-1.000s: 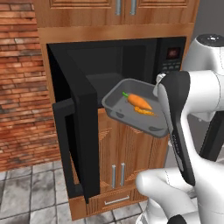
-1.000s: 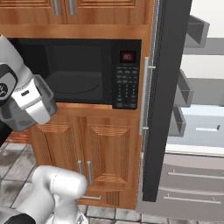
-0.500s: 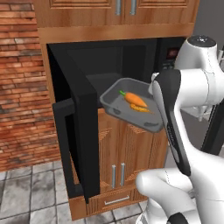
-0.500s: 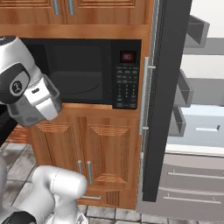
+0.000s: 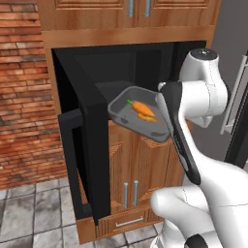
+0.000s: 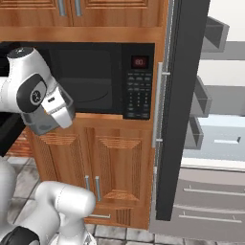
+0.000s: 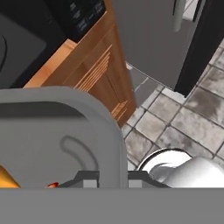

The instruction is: Place the tupperware containing the shrimp and carrot meal in the microwave. Close the microwave door and press the start button to reheat the meal.

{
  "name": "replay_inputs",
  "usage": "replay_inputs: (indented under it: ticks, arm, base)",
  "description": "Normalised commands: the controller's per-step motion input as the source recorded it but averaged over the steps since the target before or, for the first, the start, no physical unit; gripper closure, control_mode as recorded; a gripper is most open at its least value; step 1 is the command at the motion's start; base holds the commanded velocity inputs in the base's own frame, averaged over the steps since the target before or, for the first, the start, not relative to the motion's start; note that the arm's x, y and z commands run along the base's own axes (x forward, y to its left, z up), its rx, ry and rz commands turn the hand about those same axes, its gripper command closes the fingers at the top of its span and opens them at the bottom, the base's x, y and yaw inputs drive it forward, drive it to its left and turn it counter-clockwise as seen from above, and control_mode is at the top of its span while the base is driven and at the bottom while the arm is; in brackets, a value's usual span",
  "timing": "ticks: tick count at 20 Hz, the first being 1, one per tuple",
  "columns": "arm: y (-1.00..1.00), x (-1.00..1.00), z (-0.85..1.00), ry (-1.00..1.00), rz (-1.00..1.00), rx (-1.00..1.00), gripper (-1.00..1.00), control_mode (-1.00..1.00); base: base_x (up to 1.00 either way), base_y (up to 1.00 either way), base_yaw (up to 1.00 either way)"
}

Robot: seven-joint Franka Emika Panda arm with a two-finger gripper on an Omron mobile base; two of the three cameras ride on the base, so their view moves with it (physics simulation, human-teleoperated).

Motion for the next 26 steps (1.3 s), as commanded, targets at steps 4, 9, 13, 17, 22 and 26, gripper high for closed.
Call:
replay_inputs:
  ticks: [4,9,13,17,22,26]
  arm:
    - [0.02,0.33,-0.14,-0.23,0.0,0.0,1.0,-1.0]
    - [0.13,0.55,-0.05,-0.15,0.0,0.0,1.0,-1.0]
    - [0.14,0.64,0.0,-0.03,0.0,0.0,1.0,-1.0]
    - [0.13,0.63,-0.02,0.0,0.0,0.0,1.0,-1.0]
    - [0.06,0.63,-0.06,-0.02,0.0,0.0,1.0,-1.0]
    - [0.07,0.66,-0.12,-0.02,0.0,0.0,1.0,-1.0]
  base:
    - [0.0,0.0,0.0]
    - [0.0,0.0,0.0]
    - [0.0,0.0,0.0]
    - [0.0,0.0,0.0]
    - [0.0,0.0,0.0]
    - [0.0,0.0,0.0]
